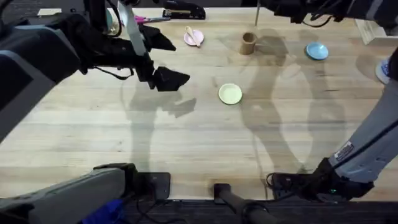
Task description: Pick up a utensil and set it on the pink plate, then put the other utensil in the container.
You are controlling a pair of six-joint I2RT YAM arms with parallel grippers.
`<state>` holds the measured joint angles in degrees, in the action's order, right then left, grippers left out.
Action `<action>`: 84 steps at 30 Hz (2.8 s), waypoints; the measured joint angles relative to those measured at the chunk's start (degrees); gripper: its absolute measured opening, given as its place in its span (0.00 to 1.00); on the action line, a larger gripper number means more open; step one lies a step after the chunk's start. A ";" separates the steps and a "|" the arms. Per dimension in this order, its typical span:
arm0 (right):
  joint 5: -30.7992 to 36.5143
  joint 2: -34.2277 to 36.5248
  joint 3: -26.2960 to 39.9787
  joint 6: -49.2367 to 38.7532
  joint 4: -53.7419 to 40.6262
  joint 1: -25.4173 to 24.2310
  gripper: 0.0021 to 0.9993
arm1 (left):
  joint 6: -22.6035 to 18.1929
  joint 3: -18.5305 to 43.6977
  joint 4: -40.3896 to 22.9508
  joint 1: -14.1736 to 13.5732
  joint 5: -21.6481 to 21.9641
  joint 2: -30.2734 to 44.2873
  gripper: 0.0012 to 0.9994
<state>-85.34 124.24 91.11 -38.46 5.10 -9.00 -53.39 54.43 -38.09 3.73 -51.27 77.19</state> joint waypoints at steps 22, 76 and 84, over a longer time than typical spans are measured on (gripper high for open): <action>0.01 10.56 0.00 -0.39 7.22 0.68 0.03 | -0.04 0.00 0.00 0.00 0.00 0.00 0.99; 12.81 -4.46 0.11 16.05 -13.96 0.75 1.00 | -0.07 0.00 0.00 0.00 0.00 0.00 1.00; 37.09 -19.03 0.11 15.31 -39.49 5.03 1.00 | -0.09 0.00 0.00 0.00 0.00 0.00 1.00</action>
<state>-48.25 105.21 91.22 -23.15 -34.39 -3.97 -53.47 54.43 -38.09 3.73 -51.27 77.19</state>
